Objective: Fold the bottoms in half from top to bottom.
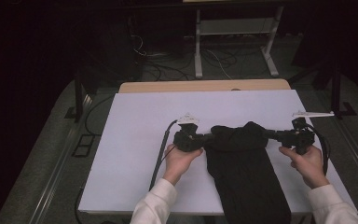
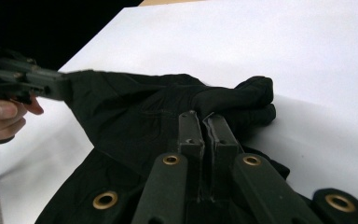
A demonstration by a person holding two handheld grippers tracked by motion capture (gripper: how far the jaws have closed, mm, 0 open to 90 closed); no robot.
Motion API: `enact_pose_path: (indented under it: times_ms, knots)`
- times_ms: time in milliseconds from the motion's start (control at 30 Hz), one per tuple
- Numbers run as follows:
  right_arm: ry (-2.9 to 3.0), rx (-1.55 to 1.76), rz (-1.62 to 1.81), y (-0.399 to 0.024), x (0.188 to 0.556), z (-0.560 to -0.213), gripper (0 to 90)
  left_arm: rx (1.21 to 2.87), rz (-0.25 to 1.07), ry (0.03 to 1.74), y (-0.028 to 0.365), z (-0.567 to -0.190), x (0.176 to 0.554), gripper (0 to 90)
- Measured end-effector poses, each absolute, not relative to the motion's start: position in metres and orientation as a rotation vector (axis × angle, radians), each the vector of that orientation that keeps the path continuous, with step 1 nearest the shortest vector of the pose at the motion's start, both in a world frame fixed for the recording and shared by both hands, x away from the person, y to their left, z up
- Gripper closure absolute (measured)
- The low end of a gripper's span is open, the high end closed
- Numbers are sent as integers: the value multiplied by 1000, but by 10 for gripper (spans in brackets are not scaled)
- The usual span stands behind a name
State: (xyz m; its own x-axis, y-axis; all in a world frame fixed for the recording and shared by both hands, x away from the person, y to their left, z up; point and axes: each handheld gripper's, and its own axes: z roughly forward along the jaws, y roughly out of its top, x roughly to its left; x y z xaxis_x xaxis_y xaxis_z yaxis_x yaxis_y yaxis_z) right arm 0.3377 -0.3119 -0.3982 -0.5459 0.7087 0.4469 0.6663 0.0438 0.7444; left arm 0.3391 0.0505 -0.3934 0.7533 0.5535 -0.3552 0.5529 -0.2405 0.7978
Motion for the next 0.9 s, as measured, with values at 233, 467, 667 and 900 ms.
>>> enact_pose_path:
  times_ms: [233,467,667,900]
  knots:
    - [2276,1467,1516,-312,328,-401,851,1873,-35,845,49,-399,323,885]
    - [2299,1478,1472,-317,314,-407,851,1895,-48,845,44,-404,313,885]
    - [2331,1491,1439,-319,309,-414,850,1940,-69,856,40,-414,306,885]
    - [2373,1505,1398,-318,305,-418,850,1959,-108,880,40,-426,298,884]
